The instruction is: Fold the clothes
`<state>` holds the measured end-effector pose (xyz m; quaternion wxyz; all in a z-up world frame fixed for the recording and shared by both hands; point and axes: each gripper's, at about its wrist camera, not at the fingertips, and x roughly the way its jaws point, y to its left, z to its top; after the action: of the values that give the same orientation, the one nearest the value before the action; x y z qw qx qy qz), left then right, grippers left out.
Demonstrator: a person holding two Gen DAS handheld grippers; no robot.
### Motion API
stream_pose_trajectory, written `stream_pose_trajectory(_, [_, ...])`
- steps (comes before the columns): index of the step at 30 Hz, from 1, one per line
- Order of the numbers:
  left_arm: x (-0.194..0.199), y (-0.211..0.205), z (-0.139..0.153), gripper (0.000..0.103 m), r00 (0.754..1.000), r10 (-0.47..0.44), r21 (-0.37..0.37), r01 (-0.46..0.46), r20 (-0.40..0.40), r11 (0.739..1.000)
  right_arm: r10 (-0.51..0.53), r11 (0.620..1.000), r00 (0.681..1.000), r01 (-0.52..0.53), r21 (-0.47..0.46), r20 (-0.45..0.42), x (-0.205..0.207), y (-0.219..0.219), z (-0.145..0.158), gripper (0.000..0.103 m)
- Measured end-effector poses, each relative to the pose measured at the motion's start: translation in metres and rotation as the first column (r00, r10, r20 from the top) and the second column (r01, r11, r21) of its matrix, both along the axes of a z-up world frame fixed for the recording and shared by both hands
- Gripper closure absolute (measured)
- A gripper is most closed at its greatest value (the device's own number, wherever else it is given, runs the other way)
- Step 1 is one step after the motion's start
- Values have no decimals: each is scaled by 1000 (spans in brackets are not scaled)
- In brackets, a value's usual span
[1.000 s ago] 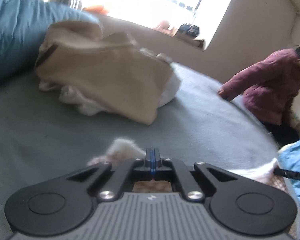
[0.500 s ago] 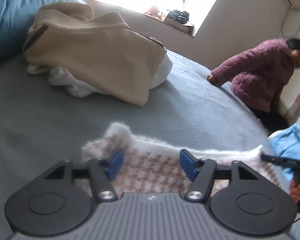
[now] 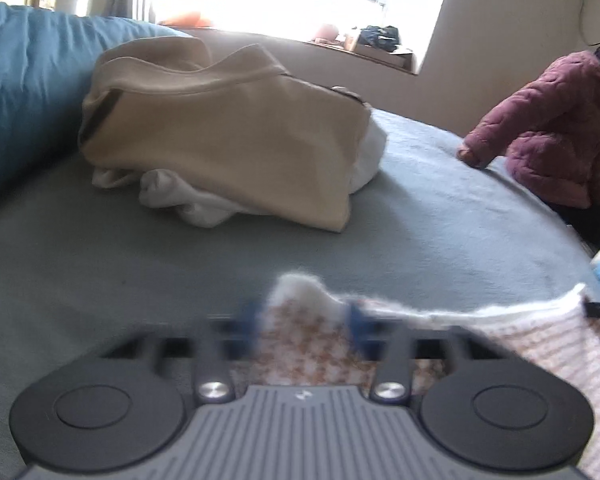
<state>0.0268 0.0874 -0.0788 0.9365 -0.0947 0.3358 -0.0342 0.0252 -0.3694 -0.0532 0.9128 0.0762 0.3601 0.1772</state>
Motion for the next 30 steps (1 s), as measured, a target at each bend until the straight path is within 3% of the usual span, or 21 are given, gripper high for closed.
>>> stream_pose_trajectory(5, [-10,11,13,92,996,48,-94,-40,82,995,-49,999,986,47,19,156,-23,-2,27,98])
stream_pose_trajectory(9, [1,10,-3,91,997,66,-64,-64,38,996,-36,999,991,39,-28,131,-13,1,13,98])
stream_pose_trajectory(13, [7,10,-16,67,995,95,-16,-95,0,995,-9,997,998,14,-72,58,1,6,-15,94])
stream_pose_trajectory(15, [-4,13,-1,54,993,116,1,-116,39,993,-17,999,998,20,-48,63,1,2,-8,88])
stream_pose_trajectory(16, [-12,14,8,48,990,131,14,-132,57,991,-32,999,997,35,-36,72,-3,-2,-1,78])
stream_pose_trajectory(18, [-29,11,27,46,986,136,53,-142,93,988,-75,997,993,76,-8,89,-12,-12,12,73])
stream_pose_trajectory(19, [-37,5,37,43,989,98,81,-107,108,991,-96,995,991,96,7,98,-17,-16,19,73])
stream_pose_trajectory(21, [-56,-20,53,39,988,-67,144,47,141,988,-63,996,994,57,73,87,-27,-19,34,72])
stream_pose_trajectory(22, [-65,-35,56,38,976,-164,175,138,146,975,-15,994,997,6,113,80,-33,-18,40,72])
stream_pose_trajectory(24, [-79,-70,53,38,922,-361,222,327,137,919,123,982,986,-137,132,112,-46,0,47,72])
stream_pose_trajectory(26, [-84,-103,36,38,875,-476,210,451,88,868,265,959,950,-277,55,164,-60,29,48,74])
stream_pose_trajectory(28, [-77,-128,9,38,868,-497,196,488,0,851,364,931,921,-355,-86,136,-64,62,30,74])
stream_pose_trajectory(30, [-72,-136,-9,35,882,-472,201,464,-7,863,427,884,902,-401,-242,65,-61,92,2,76])
